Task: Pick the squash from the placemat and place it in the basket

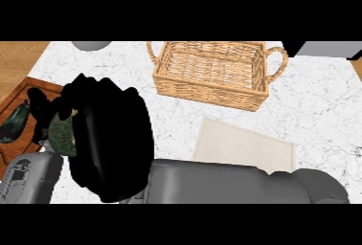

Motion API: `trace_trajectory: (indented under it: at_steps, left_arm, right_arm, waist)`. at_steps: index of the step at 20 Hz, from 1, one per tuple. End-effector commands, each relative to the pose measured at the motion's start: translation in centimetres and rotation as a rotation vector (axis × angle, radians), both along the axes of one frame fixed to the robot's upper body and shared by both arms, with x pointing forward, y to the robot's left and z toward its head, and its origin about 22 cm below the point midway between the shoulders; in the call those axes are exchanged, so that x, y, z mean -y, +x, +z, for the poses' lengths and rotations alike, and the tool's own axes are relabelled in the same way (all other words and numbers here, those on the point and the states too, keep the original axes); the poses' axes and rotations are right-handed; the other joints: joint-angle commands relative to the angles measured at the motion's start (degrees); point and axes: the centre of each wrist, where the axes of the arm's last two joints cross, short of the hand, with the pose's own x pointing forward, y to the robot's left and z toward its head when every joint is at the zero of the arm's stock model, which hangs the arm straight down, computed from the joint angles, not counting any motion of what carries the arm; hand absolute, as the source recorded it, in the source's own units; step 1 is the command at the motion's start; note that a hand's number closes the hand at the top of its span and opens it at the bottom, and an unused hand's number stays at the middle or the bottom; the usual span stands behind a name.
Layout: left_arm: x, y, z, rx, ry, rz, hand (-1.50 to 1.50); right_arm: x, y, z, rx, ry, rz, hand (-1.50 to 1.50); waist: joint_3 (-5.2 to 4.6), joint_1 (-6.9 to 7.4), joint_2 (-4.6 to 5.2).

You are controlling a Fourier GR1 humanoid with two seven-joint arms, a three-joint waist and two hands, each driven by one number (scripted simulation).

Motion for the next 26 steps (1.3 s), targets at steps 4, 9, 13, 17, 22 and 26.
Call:
trace_trajectory:
  at_steps: [4,9,13,17,22,26]
  left_arm:
    - [-0.1,-0.2,0.1,0.003,0.01,-0.01,0.0]
    - [0.1,-0.5,-0.1,0.004,0.002,0.017,0.0]
    - [-0.6,-0.8,1.0,0.012,0.005,0.015,0.0]
    - [0.0,-0.9,0.5,0.032,0.014,0.038,0.0]
    - [-1.9,-2.7,-1.0,0.004,-0.002,0.053,0.0]
    - [-1.5,-1.8,0.4,0.021,0.005,0.048,0.0]
  right_arm:
    - [-2.5,3.1,5.7,-0.064,0.06,-0.233,1.5]
    - [-2.9,5.9,6.3,-0.049,0.007,-0.358,1.5]
    - [-2.7,9.0,7.5,-0.036,0.011,-0.459,1.5]
    - [-1.6,11.2,5.2,-0.045,-0.012,-0.474,1.5]
    - [-0.2,12.8,3.9,-0.064,-0.058,-0.471,1.5]
    - [1.2,13.7,1.8,-0.07,0.015,-0.438,1.5]
  waist:
    - [0.0,0.54,0.27]
    - [0.12,-1.14,0.32]
    - [0.13,-0.45,0.56]
    - [0.2,-1.61,0.75]
    - [0.24,-2.72,0.59]
    - [0.26,-2.92,0.66]
